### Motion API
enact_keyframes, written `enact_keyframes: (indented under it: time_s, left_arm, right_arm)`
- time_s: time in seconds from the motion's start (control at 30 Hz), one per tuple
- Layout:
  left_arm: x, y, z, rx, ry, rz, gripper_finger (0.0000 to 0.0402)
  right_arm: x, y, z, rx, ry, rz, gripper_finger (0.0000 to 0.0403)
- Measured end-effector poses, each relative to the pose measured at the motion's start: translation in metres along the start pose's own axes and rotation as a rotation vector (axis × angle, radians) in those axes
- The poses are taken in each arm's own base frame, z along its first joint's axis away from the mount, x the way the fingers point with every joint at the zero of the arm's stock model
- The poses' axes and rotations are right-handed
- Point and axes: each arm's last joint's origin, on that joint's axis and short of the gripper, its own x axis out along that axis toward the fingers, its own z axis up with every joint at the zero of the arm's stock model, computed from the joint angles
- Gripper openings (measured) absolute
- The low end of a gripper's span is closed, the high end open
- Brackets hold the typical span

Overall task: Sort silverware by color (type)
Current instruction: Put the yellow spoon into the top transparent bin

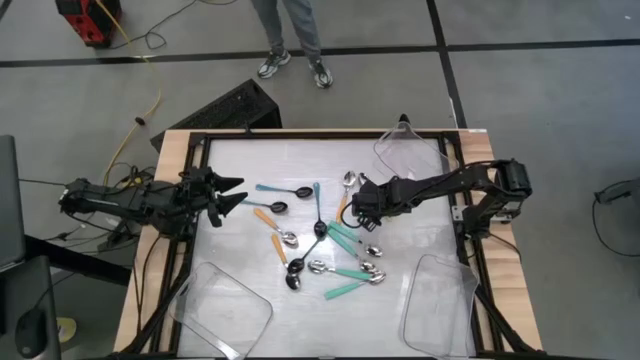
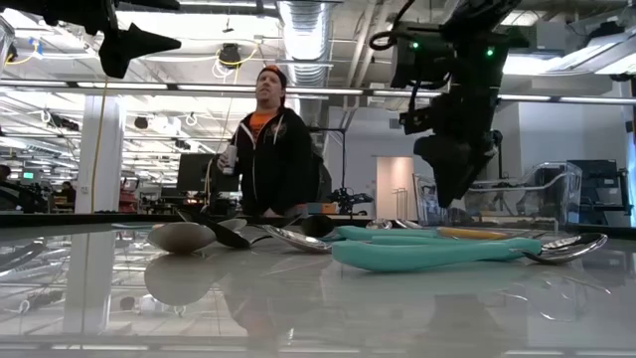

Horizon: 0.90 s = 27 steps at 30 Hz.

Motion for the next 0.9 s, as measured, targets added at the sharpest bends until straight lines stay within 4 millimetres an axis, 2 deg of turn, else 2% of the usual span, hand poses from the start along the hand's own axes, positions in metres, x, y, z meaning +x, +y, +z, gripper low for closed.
enact_keyframes:
  time_s: [0.33, 0.9]
  left_arm:
    - [0.0, 0.0, 0.0, -0.002, 0.0, 0.0, 0.0265]
    - [0.0, 0.001, -0.001, -0.021, 0.014, 0.007, 0.0265]
  right_arm:
    - [0.002, -0.006, 0.004, -0.004, 0.009, -0.005, 0.032]
    - [0.007, -0.01, 0.011, 0.042, -0.011, 0.004, 0.0315]
